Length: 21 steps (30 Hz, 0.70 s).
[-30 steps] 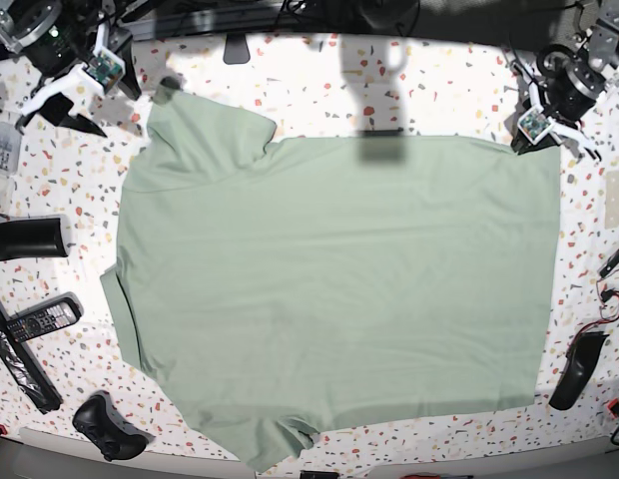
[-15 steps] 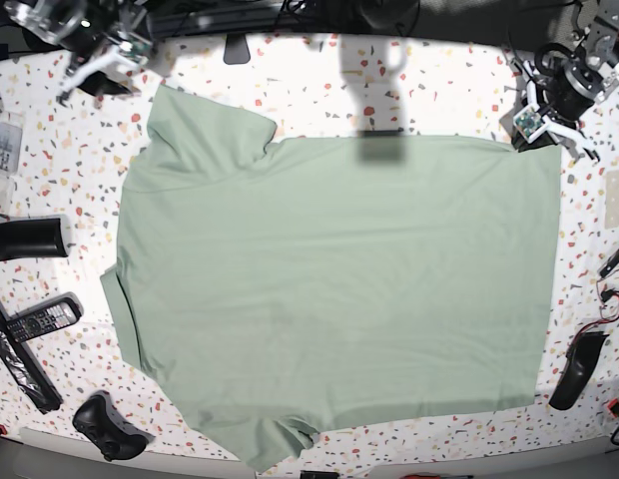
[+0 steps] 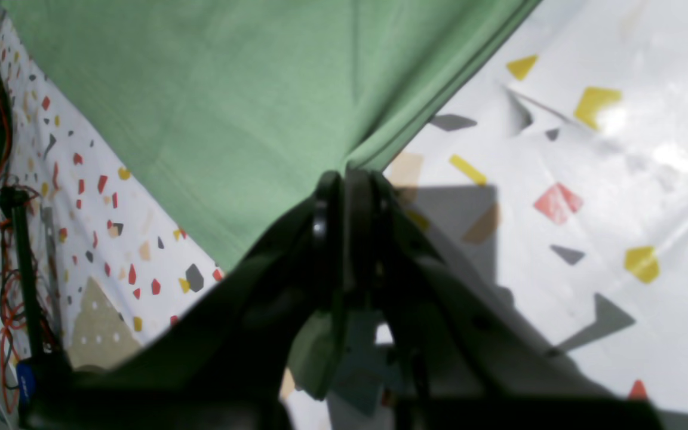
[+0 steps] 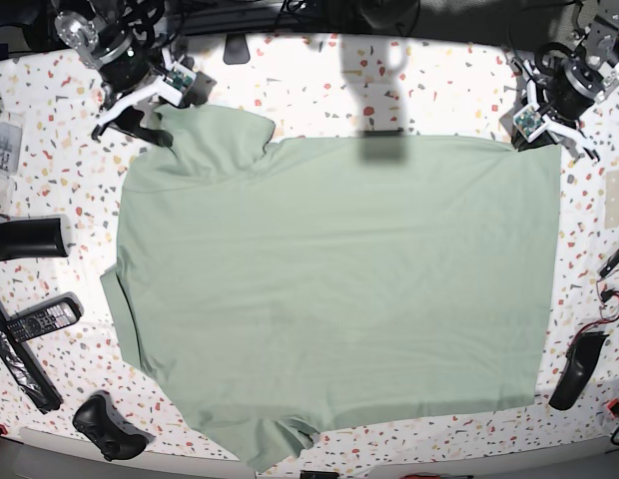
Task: Fold the T-shirt properly
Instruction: 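Lower right gripper to the sleeve corner, left gripper to the shoulder corner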
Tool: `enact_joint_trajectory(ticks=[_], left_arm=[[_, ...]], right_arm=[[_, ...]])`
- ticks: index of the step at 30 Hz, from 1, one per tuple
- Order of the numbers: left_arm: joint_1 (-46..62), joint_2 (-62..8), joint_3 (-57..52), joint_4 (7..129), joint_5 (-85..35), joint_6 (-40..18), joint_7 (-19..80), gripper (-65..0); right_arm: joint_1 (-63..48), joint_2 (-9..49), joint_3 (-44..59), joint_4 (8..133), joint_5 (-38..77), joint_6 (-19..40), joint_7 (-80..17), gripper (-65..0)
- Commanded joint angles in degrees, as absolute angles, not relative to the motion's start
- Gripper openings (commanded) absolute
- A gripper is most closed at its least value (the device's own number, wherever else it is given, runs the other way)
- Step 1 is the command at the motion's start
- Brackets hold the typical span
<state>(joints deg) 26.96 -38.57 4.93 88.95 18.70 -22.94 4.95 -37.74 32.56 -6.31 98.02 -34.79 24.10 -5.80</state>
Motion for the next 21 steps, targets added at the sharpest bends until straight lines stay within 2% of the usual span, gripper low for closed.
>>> enact_joint_trajectory(ticks=[1, 4, 6, 12, 21], left_arm=[[27.49, -39.22, 4.97, 88.92, 19.49, -24.45, 7.51, -65.0], [27.46, -39.22, 4.97, 88.92, 19.49, -24.45, 7.49, -65.0], [27.46, -39.22, 4.97, 88.92, 19.49, -24.45, 7.49, -65.0], [27.46, -39.24, 4.97, 88.92, 19.49, -24.45, 7.51, -65.0], [27.42, -39.24, 4.97, 88.92, 19.49, -24.38, 7.49, -65.0]], right_arm=[[-38.26, 33.19, -6.59, 96.07, -36.29, 26.52, -11.18, -38.3], [-38.87, 33.17, -6.76, 96.36, -36.25, 26.57, -11.11, -55.8], [-39.11, 33.19, -6.83, 97.30, -36.10, 26.55, -11.18, -65.0], [-39.40, 33.34, -6.83, 102.98, -28.14, 25.54, -19.84, -65.0], [-38.76, 33.98, -6.83, 110.52, -24.84, 21.69, -21.02, -65.0]])
